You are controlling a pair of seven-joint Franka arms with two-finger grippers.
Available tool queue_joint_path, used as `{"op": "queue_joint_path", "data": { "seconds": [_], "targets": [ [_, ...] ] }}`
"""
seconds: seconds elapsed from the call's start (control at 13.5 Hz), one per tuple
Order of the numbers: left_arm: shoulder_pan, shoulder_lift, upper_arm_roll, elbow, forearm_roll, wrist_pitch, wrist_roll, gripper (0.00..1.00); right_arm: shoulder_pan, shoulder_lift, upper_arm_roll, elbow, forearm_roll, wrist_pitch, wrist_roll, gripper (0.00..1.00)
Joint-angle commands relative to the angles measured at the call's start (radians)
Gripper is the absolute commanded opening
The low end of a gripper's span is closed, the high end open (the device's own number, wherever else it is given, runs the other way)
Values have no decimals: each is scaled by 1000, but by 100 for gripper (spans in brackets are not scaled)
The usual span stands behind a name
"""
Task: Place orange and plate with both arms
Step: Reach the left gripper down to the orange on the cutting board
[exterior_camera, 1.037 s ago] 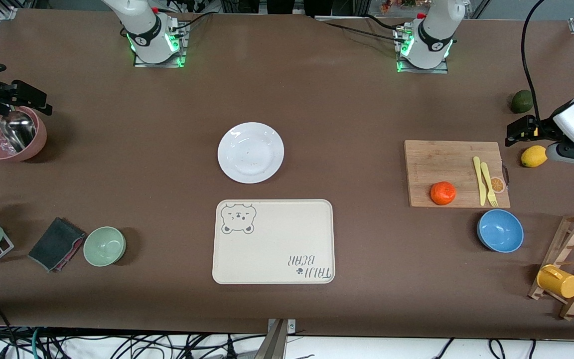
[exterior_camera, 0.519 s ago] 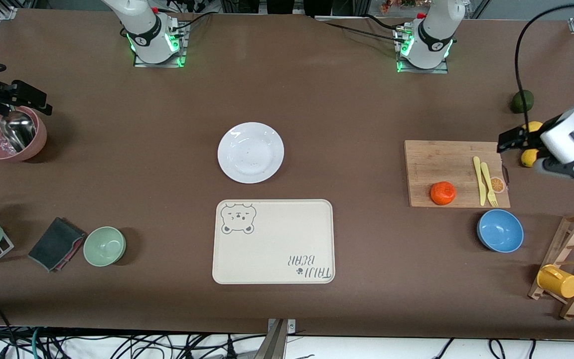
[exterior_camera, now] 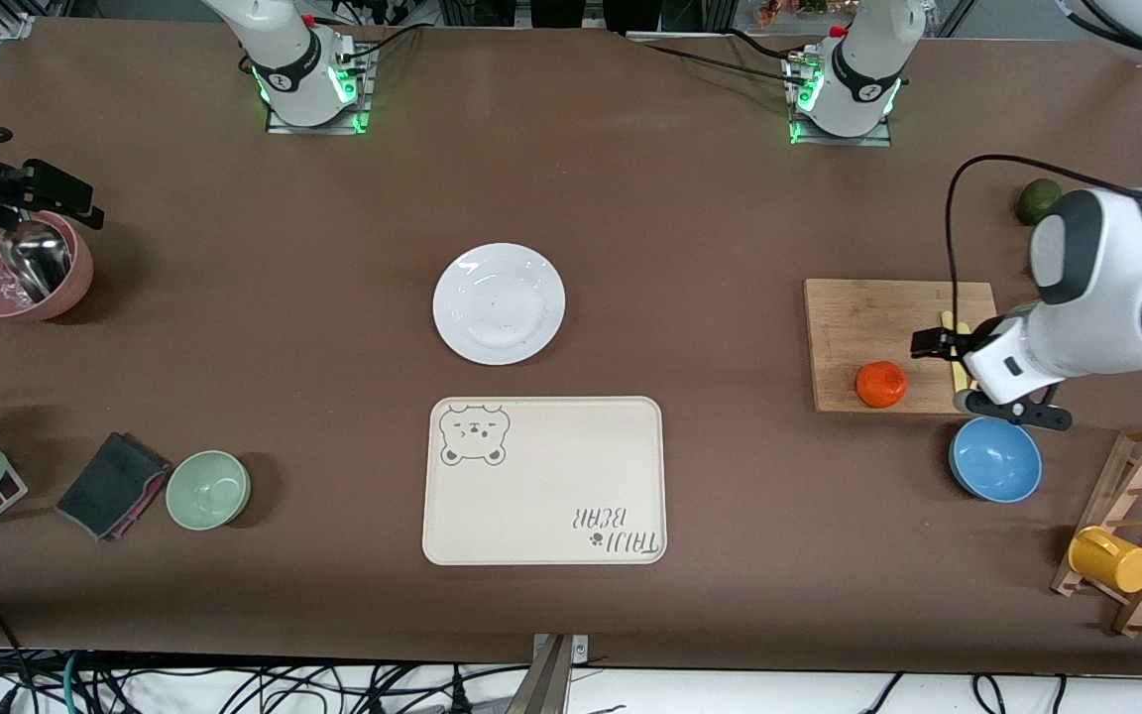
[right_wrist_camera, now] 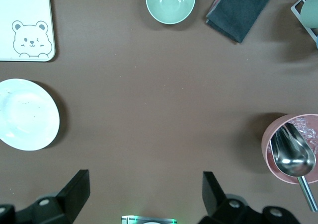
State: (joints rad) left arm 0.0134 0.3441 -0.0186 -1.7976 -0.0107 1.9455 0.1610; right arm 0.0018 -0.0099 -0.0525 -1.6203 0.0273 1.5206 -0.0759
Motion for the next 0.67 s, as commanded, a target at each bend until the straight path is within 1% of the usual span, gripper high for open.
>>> {"op": "queue_joint_path", "data": {
  "seconds": [0.0,0.15,0.59],
  "targets": [
    [-12,-40,-18,-121,-15,125,-92,100,-3,-2,0,7,14,-13,5,100],
    [-13,-22,-23,-161,-15,216,-104,100,-3,-2,0,7,14,-13,5,100],
    [3,99,-17,-152,-15,346,-106,100,0,-2,2,7,14,-13,5,100]
  ]
}}
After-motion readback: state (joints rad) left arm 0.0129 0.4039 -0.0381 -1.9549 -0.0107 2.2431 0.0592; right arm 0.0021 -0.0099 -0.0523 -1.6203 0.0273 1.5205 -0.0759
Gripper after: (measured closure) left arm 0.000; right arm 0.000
